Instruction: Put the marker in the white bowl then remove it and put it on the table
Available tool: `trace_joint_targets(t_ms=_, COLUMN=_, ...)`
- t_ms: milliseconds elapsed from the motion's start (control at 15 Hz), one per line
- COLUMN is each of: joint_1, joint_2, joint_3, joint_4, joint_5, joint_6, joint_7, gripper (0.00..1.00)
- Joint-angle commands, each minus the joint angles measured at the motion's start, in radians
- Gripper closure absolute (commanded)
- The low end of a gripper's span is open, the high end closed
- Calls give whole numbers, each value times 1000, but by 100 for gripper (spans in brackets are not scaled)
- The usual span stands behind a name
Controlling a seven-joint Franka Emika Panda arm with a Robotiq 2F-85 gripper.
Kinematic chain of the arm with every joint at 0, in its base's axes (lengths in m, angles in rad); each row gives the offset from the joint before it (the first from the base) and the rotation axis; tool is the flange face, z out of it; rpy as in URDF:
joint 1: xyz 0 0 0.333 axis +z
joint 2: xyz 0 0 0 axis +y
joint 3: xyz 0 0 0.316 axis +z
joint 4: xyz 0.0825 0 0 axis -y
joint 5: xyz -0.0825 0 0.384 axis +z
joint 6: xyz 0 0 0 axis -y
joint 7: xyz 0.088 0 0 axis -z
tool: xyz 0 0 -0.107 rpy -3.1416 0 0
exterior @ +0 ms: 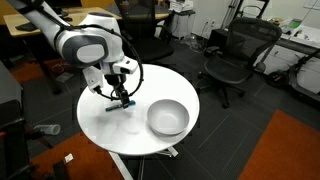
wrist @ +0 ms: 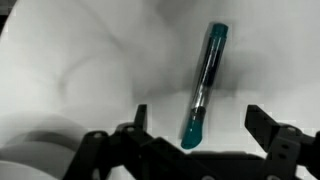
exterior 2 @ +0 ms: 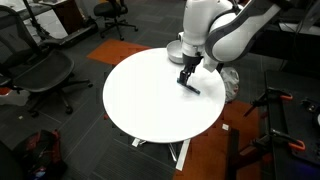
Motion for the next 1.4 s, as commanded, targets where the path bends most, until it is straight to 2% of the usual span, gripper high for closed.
trace_joint_targets(t_ms=0, joint_1=8, joint_2=40, joint_3=-3, joint_4=39, joint_5=42, joint_6=-6, joint_7=-11, gripper=0)
trace_joint_targets(t_ms=267, joint_1=6, joint_2=67, joint_3=0, joint_4=56, joint_5=58, joint_6=-7, joint_7=-20, gripper=0)
trace_joint_targets(t_ms=333, joint_1=8, joint_2=72, joint_3=-2, joint_4=58, joint_5=59, joint_6=-5, joint_7=-18, gripper=25)
trace_joint_targets(t_ms=467, joint_1=10, joint_2=80, joint_3=-4, joint_4=63, joint_5=58, joint_6=-7, joint_7=-17, gripper=34)
trace_joint_targets(t_ms=1000, joint_1=7, joint_2=89, joint_3=-1, joint_4=62, joint_5=59, joint_6=-2, joint_7=-25, gripper=97)
trace_joint_targets(t_ms=1067, joint_1=8, joint_2=90, joint_3=-1, joint_4=63, joint_5=58, joint_6=-3, joint_7=-25, gripper=100)
trace_joint_targets(t_ms=1200, joint_1=12, joint_2=82, joint_3=-1, joint_4=62, joint_5=54, joint_6=-7, joint_7=-27, gripper=95)
trace_joint_targets(t_ms=1333, joint_1=28, joint_2=56, joint_3=-10, joint_4=54, joint_5=37, joint_6=-18, joint_7=-27, gripper=95)
